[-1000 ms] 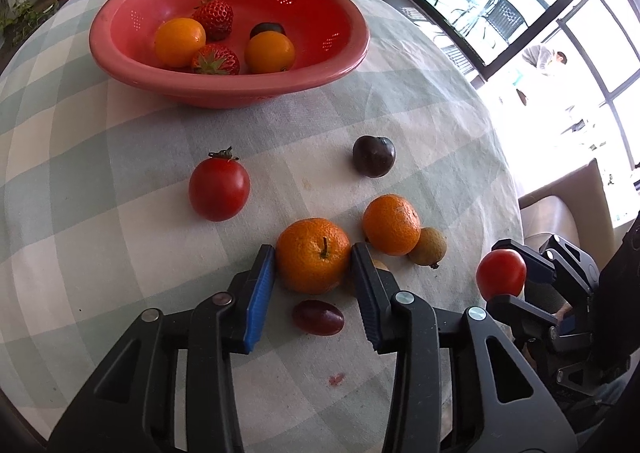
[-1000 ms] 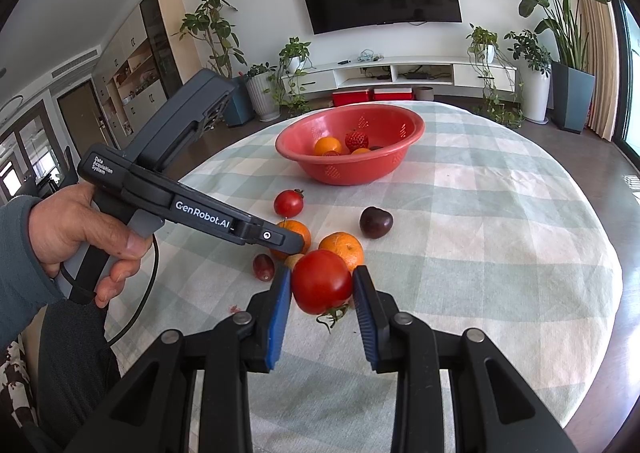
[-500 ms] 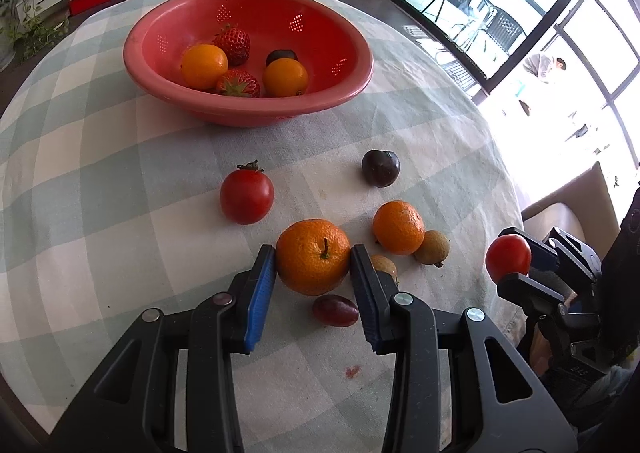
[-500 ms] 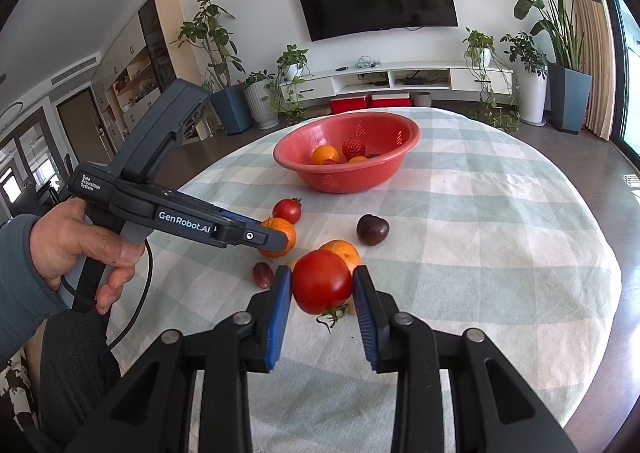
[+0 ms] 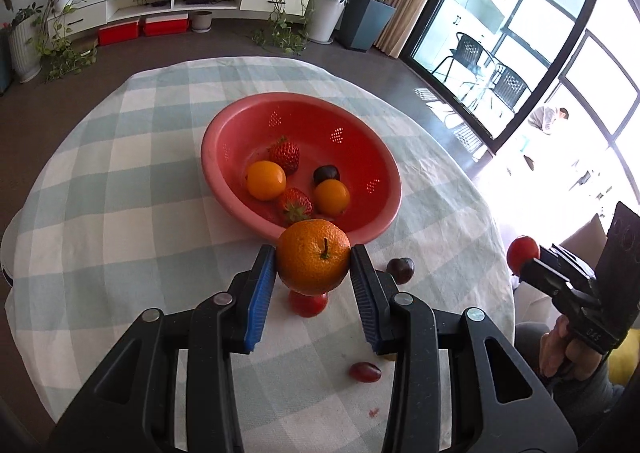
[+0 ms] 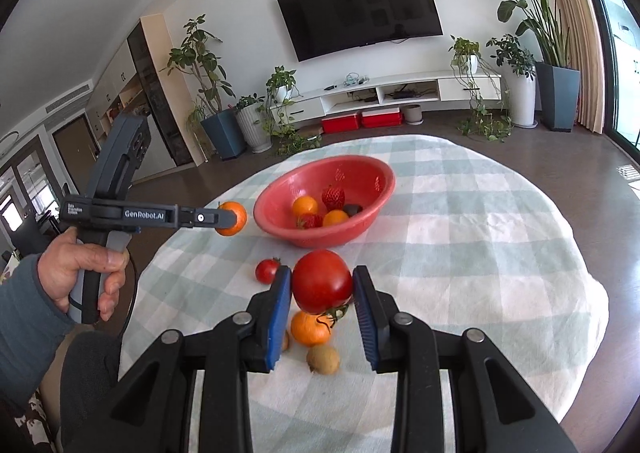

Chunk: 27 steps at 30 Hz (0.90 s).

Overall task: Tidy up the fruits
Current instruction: 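Carry the tangerine and tomato over the red bowl with both tools, then open both tools to drop the tangerine and tomato into the bowl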

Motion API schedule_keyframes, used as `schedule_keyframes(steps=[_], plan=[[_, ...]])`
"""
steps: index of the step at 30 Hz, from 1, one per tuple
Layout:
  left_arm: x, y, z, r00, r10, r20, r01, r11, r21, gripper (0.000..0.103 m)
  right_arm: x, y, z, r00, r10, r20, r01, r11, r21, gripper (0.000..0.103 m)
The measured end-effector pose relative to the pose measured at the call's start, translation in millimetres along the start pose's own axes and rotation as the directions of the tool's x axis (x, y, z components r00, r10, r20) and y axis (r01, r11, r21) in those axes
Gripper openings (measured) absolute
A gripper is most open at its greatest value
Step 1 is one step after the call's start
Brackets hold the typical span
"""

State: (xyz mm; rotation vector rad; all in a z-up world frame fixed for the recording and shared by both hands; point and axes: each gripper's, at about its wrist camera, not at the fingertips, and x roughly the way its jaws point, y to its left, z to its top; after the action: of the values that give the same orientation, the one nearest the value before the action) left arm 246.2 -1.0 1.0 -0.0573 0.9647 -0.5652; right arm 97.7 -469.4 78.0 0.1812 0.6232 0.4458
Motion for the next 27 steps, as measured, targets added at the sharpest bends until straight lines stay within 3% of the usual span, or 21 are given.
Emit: schedule_keyframes(steps=[5,10,18,27], plan=[[16,-5,29,0.999,0.036,0.017,-0.036,0.999,0.033,0.036,42,-10,47,0.999,0.031,-0.033,-0.030,0.999,0.030,0.034],[44,-7,46,0.995,0.100,-0.001,-0.099,0.992,0.078,0.036,90,-9,72,0.996,0.023,-0.087,-0.022,1.000,0.015,0.034],[86,-1,47,0.988,0.150,-0.048,-0.143,0.982,0.125,0.036,158,-2,69,0.973,-0.076,-0.216,0.061,0.995,-0.073,0.034],[102,-4,44,0.983,0.173,-0.060,-0.161,0.972,0.168,0.037,174,-5,55,0.957,-0.143,-0.251,0.109,0.983,-0.145,0.034]])
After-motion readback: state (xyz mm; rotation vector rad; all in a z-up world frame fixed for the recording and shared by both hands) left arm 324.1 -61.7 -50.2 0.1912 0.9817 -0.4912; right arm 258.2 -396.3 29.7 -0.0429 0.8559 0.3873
